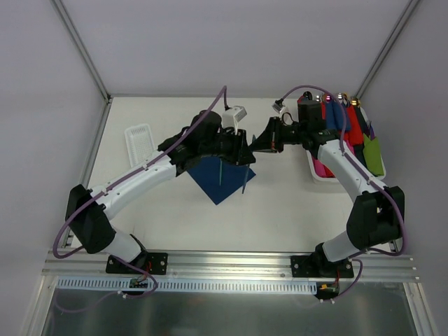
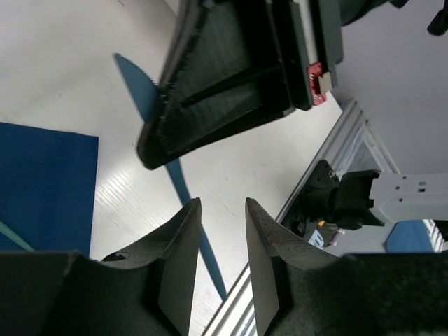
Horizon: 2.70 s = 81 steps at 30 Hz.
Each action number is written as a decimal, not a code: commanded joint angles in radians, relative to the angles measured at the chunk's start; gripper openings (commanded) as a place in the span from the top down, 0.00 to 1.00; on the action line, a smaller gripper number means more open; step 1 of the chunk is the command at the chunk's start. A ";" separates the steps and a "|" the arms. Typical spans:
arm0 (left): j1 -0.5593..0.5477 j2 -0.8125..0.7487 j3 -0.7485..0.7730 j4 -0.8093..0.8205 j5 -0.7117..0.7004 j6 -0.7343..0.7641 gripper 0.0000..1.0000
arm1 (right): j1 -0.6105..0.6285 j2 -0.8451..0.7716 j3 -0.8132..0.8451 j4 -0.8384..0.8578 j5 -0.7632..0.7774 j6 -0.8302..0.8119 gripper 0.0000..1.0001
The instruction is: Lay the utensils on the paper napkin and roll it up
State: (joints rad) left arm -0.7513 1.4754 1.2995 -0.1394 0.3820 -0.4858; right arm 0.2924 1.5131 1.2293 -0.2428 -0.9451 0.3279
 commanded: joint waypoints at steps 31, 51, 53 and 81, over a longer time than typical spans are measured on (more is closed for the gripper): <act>-0.105 0.085 0.142 -0.262 -0.229 0.167 0.73 | 0.005 -0.013 0.013 -0.030 0.019 -0.016 1.00; -0.120 0.112 0.153 -0.259 -0.190 0.168 0.78 | 0.005 0.007 0.018 -0.030 0.025 -0.029 1.00; -0.120 0.111 0.152 -0.259 -0.187 0.168 0.78 | 0.004 0.012 0.018 -0.030 0.023 -0.029 1.00; -0.120 0.105 0.093 -0.256 -0.216 0.148 0.78 | -0.009 -0.001 0.016 -0.026 0.014 -0.016 1.00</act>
State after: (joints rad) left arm -0.8589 1.5837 1.4136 -0.3939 0.1738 -0.3325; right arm 0.2913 1.5291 1.2301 -0.2916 -0.9047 0.2981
